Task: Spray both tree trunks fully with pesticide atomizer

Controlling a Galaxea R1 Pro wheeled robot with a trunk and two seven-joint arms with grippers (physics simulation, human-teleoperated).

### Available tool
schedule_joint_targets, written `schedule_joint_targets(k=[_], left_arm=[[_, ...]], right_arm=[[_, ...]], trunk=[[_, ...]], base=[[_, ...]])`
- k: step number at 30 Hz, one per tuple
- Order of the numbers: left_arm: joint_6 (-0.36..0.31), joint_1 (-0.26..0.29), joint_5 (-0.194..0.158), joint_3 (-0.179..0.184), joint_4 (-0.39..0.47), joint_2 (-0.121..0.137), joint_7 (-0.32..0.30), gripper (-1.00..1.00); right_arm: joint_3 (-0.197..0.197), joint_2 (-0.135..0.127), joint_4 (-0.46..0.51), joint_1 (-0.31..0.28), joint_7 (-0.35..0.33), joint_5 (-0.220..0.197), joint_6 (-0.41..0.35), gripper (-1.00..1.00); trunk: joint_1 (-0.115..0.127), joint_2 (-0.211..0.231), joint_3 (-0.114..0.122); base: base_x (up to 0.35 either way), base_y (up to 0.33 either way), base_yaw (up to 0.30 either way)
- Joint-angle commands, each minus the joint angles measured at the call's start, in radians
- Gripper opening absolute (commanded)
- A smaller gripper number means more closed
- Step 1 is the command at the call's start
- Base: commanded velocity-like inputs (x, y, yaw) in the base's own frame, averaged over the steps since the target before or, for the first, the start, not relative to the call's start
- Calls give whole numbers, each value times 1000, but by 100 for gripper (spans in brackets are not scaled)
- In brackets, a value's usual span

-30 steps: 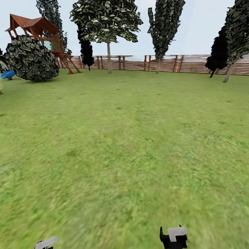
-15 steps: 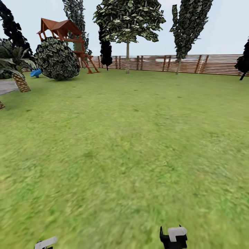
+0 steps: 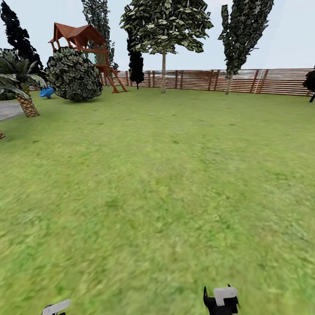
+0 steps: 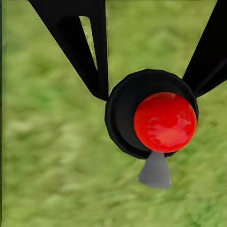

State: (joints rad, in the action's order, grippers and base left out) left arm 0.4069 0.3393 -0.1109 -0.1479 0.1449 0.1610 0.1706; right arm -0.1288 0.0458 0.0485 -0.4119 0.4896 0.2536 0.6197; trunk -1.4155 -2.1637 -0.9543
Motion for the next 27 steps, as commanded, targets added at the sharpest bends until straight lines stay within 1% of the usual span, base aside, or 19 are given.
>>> schedule_joint_targets(k=[1,9,15,27], left_arm=[[4,1,-10,2,-1,0,-2,-100],[5,0,-10,2,-1,-1,-2,-100],[6,0,-10,2,-1,-1,-2,-100],[6,0,-10,2,-2,-1,-2,-100]], right_arm=[[-8,1,-2,-1,10,3,-2,100],[-9,6,-2,-1,10,3,-2,100],[-8,6,-4,-1,10,2,-2,100],[-9,6,-9,-1,10,3,-2,100]], trunk=[[0,0,-1],[0,0,-1],[0,0,-1],[0,0,-1]], base=[[338,0,0],[338,0,-2],[338,0,-153],[338,0,-6]])
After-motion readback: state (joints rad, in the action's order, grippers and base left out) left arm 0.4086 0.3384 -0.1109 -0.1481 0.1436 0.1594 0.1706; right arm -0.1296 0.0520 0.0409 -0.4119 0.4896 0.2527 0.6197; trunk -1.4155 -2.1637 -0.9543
